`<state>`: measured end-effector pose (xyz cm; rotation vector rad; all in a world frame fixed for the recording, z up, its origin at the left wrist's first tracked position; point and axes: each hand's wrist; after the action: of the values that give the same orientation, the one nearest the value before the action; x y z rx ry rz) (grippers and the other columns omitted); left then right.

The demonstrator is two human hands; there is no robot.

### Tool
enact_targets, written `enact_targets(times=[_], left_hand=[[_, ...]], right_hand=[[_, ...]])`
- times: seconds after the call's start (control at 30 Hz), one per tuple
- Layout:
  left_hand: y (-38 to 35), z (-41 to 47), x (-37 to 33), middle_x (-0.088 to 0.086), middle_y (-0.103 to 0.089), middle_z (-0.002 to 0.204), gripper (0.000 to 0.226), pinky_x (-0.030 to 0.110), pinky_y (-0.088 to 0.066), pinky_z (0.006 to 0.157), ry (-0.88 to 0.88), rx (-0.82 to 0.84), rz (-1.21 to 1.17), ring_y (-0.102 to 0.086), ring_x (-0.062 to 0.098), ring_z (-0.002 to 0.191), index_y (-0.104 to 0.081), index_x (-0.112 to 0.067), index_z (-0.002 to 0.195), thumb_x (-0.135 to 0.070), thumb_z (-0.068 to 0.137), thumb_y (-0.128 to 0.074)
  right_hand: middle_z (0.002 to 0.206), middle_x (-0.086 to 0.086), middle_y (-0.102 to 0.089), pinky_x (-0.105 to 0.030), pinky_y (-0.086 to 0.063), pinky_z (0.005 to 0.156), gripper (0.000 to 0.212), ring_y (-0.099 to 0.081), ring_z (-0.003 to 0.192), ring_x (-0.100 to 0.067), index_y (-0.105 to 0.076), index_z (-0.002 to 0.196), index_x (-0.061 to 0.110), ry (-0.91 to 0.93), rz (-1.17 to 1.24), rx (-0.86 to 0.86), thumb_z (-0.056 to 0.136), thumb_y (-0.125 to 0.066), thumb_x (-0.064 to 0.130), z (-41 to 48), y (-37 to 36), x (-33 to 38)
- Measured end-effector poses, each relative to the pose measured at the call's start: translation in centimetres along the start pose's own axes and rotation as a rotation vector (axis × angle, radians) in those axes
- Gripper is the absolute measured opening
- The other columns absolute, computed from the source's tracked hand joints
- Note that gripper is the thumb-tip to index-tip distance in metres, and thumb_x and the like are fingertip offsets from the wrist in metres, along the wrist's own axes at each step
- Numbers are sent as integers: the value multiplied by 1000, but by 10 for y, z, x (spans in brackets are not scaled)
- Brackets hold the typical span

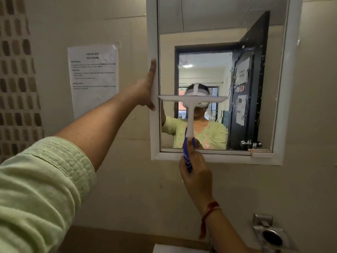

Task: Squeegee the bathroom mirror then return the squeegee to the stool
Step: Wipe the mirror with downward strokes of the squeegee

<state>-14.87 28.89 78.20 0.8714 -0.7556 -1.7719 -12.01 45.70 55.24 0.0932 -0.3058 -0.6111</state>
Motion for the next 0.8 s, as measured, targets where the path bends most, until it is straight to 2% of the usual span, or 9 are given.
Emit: enact_targets(times=[0.1,0.2,0.3,0.37,0.43,0.6,0.67,0.73,0.8], left_hand=[[-3,0,-3,32,-46,132,139,44,-50,83,19,-26,24,-62,37,94,40,-34,133,-6,69,-80],[1,4,-3,32,-47,130,140,47,-51,87,23,-50,60,-62,37,93,41,-35,133,-8,69,-81],[3,3,-4,31,-48,131,140,50,-50,88,26,-29,52,-62,37,95,41,-36,132,-8,69,-80],[2,1,-6,32,-42,136,138,47,-51,86,36,-25,24,-61,38,98,40,-37,132,-6,70,-79],[2,-1,-8,32,-38,139,137,40,-49,78,35,-25,-2,-60,38,98,39,-36,133,-4,71,-78],[3,-1,-10,34,-48,126,136,33,-46,63,42,-11,-11,-56,23,63,39,-35,134,-3,72,-77],[2,-1,-9,34,-51,123,136,34,-49,63,45,-11,-4,-57,24,64,39,-35,134,-4,72,-77],[2,-1,-8,33,-54,118,137,40,-53,70,38,-7,19,-61,29,71,40,-34,134,-6,71,-78],[2,0,-6,32,-57,113,138,47,-54,79,30,-11,53,-64,33,77,40,-33,133,-8,70,-79]], right_hand=[[120,-15,-57,-22,-49,74,74,-59,91,-27,-19,143,23,14,-51,-62,85,-62,9,27,6,1],[116,-13,-59,-22,-51,73,73,-61,85,-24,-17,144,24,-1,-57,-26,86,-61,11,26,4,0],[99,-8,-62,-24,-57,63,78,-58,70,-11,-10,143,30,-39,-32,63,87,-60,11,-12,2,-6],[95,-6,-61,-25,-57,60,81,-57,66,-11,-10,142,33,-68,-4,97,86,-62,10,-35,3,-6],[97,-7,-62,-24,-57,60,81,-58,66,-12,-10,142,32,-73,3,105,85,-63,10,-36,5,-8],[110,-5,-59,-15,-49,59,71,-56,67,-11,-12,145,27,-16,-107,43,90,-55,16,16,11,-7],[112,-6,-59,-10,-46,62,71,-58,71,-12,-13,146,26,-20,-117,53,90,-56,16,20,11,-8],[103,-4,-59,-3,-40,61,73,-55,67,-7,-10,145,29,-37,-93,93,90,-56,16,4,9,-11],[93,-3,-59,-4,-41,59,77,-51,62,-4,-6,144,33,-69,-69,128,89,-57,15,-26,5,-14]])
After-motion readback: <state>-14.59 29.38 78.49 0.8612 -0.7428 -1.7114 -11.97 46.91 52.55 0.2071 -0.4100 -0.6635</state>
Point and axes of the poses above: each hand's wrist, its own z-axis towards the middle knuckle, its own y-axis out of the back of the hand, x = y × z
